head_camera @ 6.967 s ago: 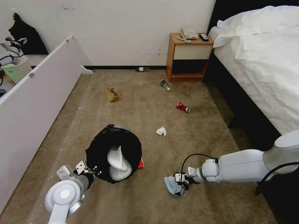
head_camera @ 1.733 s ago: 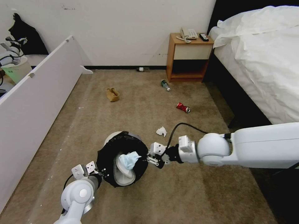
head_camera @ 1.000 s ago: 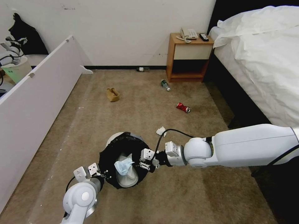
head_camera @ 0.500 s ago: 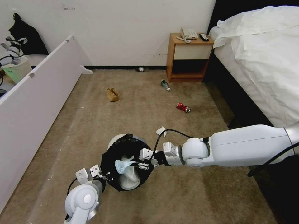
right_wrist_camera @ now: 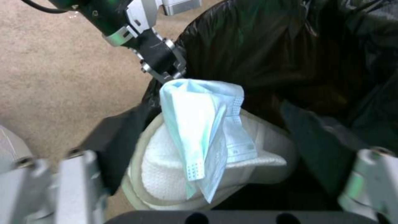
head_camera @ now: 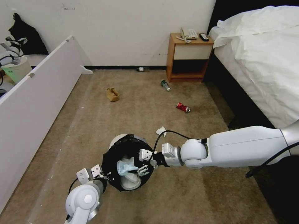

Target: Pick up the trash bin and place the garbage on the floor into it.

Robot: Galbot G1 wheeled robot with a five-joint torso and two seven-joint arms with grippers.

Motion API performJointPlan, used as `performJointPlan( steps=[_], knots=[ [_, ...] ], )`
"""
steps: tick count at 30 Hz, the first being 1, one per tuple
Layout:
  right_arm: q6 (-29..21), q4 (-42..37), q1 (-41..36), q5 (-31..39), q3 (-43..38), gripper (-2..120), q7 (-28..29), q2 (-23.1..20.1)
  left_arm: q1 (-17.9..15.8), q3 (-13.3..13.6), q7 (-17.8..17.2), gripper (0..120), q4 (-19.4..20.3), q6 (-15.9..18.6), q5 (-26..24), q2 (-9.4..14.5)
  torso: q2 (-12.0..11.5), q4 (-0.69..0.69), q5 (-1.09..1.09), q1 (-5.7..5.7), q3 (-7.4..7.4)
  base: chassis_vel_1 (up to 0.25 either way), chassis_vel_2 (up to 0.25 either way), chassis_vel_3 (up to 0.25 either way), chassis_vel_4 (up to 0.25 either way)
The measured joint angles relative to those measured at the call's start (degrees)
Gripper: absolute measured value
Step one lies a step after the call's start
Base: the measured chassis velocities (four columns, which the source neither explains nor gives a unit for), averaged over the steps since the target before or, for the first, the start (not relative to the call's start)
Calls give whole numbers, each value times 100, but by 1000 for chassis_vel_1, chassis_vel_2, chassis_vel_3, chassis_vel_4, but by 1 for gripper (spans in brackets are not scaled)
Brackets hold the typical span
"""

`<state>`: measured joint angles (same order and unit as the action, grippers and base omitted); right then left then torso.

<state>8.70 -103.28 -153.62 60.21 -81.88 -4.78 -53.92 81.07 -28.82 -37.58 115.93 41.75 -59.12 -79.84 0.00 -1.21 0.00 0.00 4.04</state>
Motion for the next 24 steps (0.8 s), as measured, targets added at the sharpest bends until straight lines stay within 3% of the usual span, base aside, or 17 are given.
performJointPlan(
  steps=[3, 14, 24],
  knots=[
    [1, 14, -10, 0, -20, 98, 4, -16, 1, -2, 0, 0, -6, 1, -2, -5, 0, 0, 0, 0, 0, 0, 0, 0, 0],
    [3, -142, 172, 93, -122, 100, 40, 114, -82, -183, -129, 0, -62, 3, -314, 17, 0, 0, 0, 0, 0, 0, 0, 0, 0],
    [3, -516, 452, 110, -225, 100, 184, 844, 64, -385, -157, 0, -38, 8, -529, 300, 0, 0, 0, 0, 0, 0, 0, 0, 0]
  ],
)
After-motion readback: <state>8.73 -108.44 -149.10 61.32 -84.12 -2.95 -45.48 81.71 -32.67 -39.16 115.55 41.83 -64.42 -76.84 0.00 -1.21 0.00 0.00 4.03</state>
